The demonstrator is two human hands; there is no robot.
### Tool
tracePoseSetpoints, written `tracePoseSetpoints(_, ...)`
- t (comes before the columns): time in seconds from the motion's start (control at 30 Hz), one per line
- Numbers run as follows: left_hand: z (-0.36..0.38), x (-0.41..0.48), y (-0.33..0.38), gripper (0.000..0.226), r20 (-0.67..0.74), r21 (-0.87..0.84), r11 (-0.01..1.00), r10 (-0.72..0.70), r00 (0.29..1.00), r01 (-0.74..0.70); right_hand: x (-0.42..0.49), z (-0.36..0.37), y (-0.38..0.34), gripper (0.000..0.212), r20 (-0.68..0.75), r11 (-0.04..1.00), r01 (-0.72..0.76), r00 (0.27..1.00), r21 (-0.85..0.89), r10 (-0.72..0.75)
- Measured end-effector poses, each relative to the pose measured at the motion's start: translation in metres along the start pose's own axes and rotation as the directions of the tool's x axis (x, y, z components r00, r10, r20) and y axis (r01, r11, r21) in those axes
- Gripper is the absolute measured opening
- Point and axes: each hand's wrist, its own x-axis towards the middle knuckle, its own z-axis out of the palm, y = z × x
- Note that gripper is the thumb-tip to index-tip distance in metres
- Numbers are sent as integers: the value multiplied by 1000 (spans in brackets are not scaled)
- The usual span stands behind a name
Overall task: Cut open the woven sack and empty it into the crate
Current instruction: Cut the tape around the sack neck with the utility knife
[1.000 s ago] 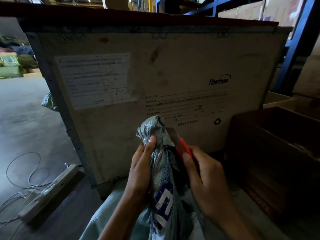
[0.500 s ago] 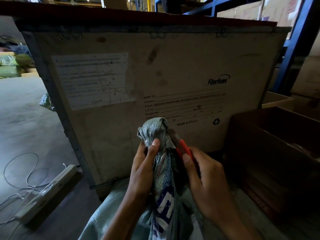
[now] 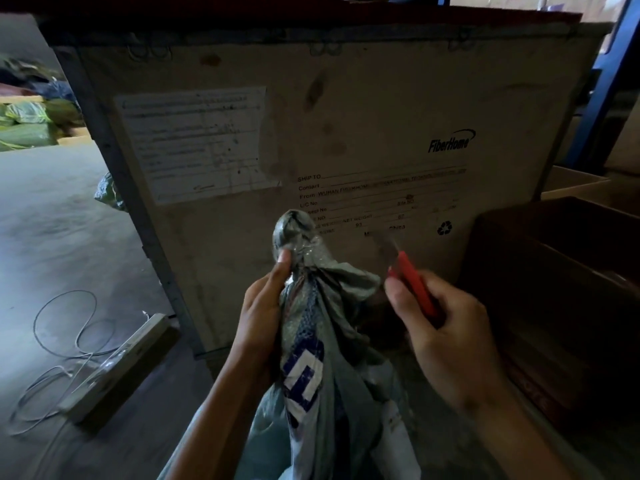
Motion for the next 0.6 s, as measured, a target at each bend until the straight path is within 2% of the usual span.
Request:
tracePoseSetpoints(0.13,25,-10,-10,49,194,54,999,-10,981,-1,8,-2,3,34,-86,986,-113,989,122,124)
tracePoseSetpoints(0.2,37,-17,-17,50,252,80,995,37,967,-59,10,-3,6,31,-38,952,-187,979,244,202)
tracePoseSetpoints(0.3,50,-23,-23,56,199,175,963,171,965,-207,11,-6,9,27,37,924,-210,977,320,209)
tracePoseSetpoints(0.37,50,-23,-22,53,185,189,949,217,958,-251,12,-7,9,28,49,920,-210,977,332,206)
tracePoseSetpoints(0.6,33,-13,-27,49,288,191,965,122,950,-182,19,-8,17,29,99,912,-198,980,360,174)
